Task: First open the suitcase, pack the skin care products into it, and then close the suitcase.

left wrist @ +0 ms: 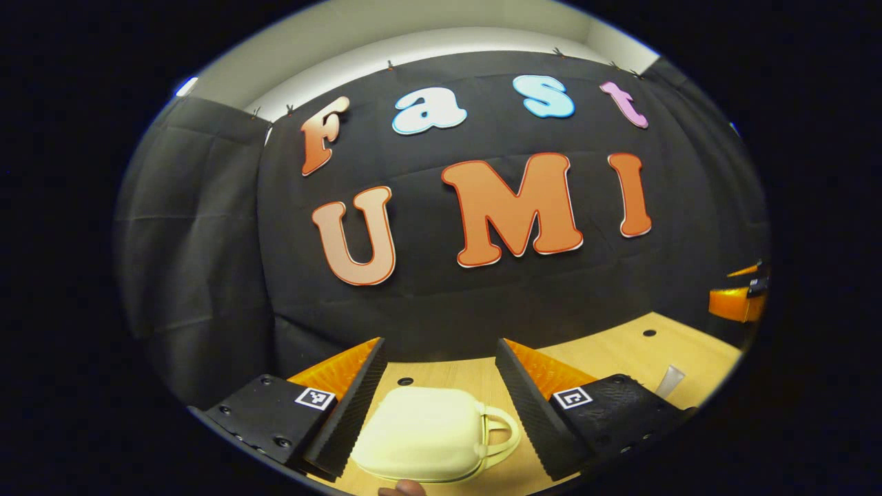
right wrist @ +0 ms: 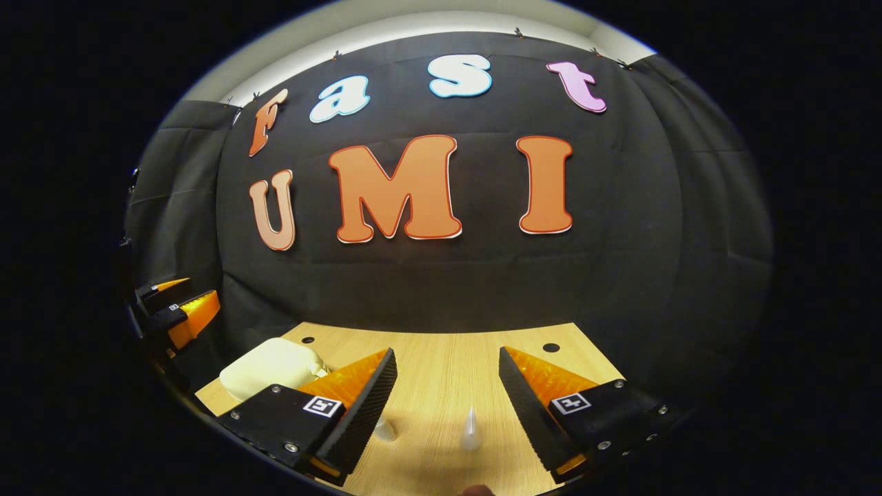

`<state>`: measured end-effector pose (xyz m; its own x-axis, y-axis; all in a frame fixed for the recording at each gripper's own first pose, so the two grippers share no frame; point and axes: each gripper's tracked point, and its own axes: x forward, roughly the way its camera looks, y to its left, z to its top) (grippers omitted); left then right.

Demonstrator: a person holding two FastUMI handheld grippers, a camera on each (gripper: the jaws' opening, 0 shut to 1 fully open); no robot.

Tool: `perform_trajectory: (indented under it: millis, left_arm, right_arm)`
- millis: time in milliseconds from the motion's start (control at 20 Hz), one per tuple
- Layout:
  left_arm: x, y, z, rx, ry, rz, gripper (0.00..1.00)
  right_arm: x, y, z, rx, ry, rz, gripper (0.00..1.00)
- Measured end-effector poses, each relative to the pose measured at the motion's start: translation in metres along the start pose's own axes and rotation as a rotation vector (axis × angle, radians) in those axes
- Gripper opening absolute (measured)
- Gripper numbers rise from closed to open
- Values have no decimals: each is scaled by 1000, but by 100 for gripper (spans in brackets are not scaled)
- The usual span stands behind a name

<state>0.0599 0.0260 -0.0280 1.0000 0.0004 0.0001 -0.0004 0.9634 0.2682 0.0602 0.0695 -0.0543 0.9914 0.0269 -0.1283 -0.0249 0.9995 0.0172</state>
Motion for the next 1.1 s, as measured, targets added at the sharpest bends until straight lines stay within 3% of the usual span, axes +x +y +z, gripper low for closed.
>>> perform_trajectory:
  millis: [150,350,750,1100]
  left_arm:
    - [0,-7,-21,154,25,1,99]
    - [-6,-36,-71,298,113,-96,99]
    - [-14,-71,-166,665,219,-170,99]
    - [9,-103,-216,864,249,-217,99]
  right_arm:
    - [0,-2,-13,7,37,-6,95]
    - [-2,-15,-24,11,71,-29,95]
    - [-23,-59,-63,9,169,-131,95]
    - [-42,-95,-88,49,236,-215,95]
